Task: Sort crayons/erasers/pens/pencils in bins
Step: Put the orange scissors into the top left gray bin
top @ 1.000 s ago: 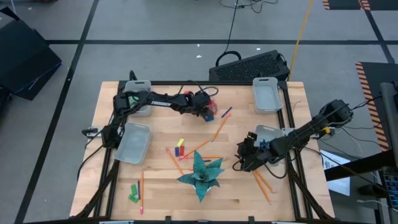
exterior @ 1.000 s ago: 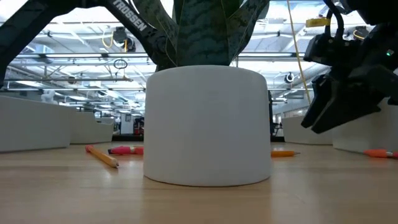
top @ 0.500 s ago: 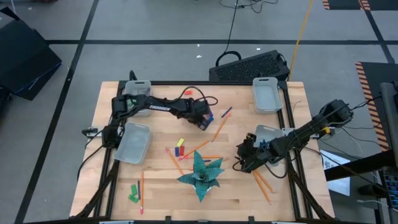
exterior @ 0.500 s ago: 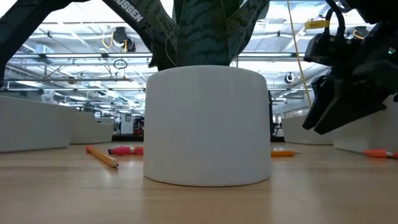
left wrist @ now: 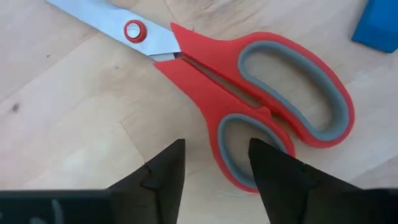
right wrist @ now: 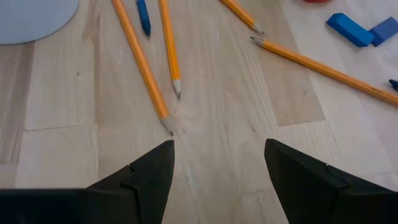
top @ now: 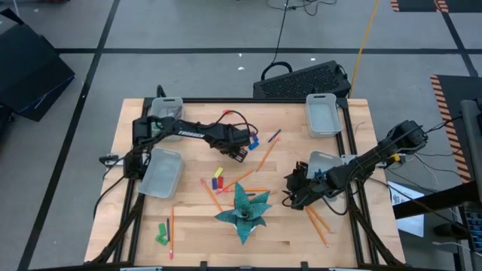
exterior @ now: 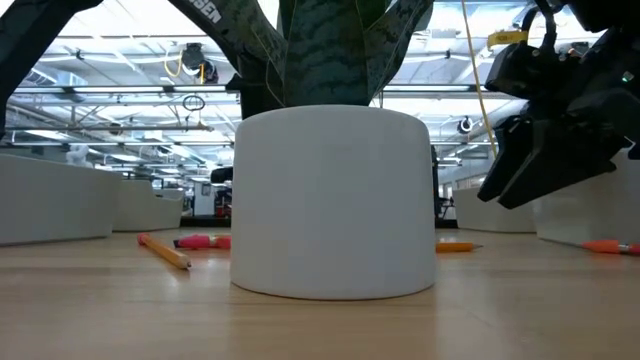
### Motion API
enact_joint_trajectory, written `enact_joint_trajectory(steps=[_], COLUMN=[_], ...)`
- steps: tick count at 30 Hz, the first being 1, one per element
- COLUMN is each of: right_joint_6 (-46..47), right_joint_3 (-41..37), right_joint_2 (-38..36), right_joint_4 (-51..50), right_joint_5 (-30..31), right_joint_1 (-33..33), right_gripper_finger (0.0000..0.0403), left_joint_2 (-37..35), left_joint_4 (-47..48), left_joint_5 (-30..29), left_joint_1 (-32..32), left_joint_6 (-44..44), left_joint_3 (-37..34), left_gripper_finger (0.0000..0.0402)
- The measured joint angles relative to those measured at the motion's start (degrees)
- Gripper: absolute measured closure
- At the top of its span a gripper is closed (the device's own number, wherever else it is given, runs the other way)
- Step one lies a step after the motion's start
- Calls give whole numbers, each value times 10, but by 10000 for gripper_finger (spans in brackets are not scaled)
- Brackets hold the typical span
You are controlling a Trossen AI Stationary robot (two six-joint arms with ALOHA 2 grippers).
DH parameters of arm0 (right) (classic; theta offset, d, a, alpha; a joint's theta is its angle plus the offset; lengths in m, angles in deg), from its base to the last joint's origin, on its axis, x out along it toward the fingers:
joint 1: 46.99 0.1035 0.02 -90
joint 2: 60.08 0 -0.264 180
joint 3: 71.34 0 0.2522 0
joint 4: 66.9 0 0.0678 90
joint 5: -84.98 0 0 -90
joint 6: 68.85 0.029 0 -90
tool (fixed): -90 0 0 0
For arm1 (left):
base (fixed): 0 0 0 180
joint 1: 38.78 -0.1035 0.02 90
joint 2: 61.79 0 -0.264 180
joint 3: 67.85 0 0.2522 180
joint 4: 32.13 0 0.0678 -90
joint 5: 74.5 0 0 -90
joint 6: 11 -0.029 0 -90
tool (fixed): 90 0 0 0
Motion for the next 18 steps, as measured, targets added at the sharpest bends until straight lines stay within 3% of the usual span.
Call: enact_joint_trajectory(steps=[4, 11, 18], right_joint_6=[-1, -1, -4], right_joint_3=[0, 0, 0], right_joint_2=[0, 0, 0], right_joint_4=[0, 0, 0], right_joint_5=[0, 0, 0], right_joint_1=[0, 0, 0], right_gripper_finger=[161, 161, 161], left_joint_2=[-3, -3, -55], left_joint_4=[-9, -29, 13], left_joint_5=[7, -8, -39], left_joint_1=[0, 5, 27], left_joint_6=[4, -6, -29], left_joint_3=[-18, -45, -53], left_gripper_finger=[265, 379, 378])
